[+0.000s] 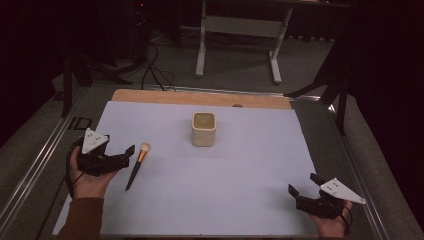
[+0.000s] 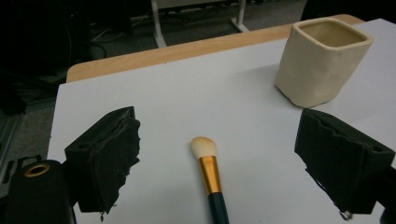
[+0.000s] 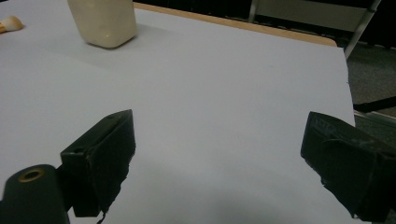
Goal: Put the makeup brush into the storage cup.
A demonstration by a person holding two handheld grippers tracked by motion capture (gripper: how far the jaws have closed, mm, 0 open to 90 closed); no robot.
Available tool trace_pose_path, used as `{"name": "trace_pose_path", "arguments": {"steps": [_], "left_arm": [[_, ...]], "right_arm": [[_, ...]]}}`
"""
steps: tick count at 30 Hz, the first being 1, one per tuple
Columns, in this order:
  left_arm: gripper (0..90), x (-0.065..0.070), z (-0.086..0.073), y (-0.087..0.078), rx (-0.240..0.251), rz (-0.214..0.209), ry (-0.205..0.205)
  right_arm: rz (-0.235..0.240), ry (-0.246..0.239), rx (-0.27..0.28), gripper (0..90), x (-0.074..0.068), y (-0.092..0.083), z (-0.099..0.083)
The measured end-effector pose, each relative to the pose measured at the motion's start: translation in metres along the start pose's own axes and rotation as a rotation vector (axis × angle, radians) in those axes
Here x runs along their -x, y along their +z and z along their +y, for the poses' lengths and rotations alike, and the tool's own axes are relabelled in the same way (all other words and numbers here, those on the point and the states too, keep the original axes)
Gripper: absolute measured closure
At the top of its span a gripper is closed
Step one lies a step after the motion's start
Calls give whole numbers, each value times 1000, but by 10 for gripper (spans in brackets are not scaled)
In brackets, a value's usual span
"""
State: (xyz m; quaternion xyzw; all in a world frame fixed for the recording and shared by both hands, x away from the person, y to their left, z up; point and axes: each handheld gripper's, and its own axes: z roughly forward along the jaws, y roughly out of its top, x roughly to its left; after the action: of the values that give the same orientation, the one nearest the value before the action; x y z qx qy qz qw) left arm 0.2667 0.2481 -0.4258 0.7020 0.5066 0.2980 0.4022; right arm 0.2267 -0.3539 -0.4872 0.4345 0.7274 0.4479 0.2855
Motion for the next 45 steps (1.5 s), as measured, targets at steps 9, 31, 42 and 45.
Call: {"name": "trace_pose_path", "arguments": {"steps": [9, 31, 42, 45], "left_arm": [[138, -1, 3, 10, -18, 2, -7], [148, -9, 11, 32, 4, 12, -25], [150, -15, 20, 44, 3, 41, -26], [150, -15, 21, 48, -1, 45, -29]], "right_arm": [[0, -1, 0, 97, 0, 0, 0], [-1, -3, -2, 97, 0, 0, 0], [0, -2, -5, 97, 0, 0, -1], [1, -1, -6, 97, 0, 0, -1]]}}
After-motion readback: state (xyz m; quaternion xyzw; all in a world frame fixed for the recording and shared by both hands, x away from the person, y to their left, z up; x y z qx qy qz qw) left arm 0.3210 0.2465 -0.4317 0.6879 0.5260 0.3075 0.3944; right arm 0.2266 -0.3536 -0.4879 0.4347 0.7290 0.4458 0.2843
